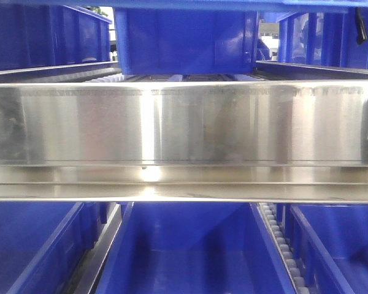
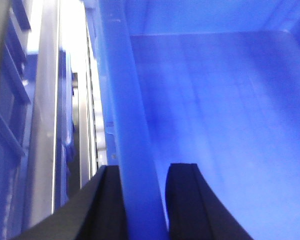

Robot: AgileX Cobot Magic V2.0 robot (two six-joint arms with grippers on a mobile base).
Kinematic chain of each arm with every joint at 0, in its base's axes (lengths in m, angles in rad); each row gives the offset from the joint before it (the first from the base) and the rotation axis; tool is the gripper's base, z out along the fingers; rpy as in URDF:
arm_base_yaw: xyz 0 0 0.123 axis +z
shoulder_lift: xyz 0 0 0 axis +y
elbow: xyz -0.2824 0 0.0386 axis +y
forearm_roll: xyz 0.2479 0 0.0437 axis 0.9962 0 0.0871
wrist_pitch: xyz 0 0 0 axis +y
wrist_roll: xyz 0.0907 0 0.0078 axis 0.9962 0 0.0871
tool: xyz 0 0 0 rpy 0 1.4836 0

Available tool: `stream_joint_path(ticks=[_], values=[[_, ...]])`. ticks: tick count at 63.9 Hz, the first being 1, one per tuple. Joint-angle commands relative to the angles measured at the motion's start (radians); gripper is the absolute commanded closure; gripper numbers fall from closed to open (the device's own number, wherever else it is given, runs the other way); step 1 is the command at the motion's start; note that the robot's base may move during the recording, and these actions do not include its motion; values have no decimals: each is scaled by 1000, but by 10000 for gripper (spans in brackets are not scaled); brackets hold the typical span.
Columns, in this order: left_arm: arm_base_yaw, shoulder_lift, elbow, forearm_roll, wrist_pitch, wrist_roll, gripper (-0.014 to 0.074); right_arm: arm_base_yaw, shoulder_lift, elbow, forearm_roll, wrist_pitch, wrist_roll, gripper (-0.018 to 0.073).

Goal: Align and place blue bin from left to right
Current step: 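Close both grippers on the bin walls and lift the bin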

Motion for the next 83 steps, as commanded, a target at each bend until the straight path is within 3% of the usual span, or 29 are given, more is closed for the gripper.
stream_joint_path(ticks=[1, 83], values=[[1, -32, -19, 26, -56, 6, 707, -4, -36, -23, -30, -76, -28, 713], [1, -32, -19, 24, -56, 6, 707, -4, -36, -23, -30, -114, -28, 713]])
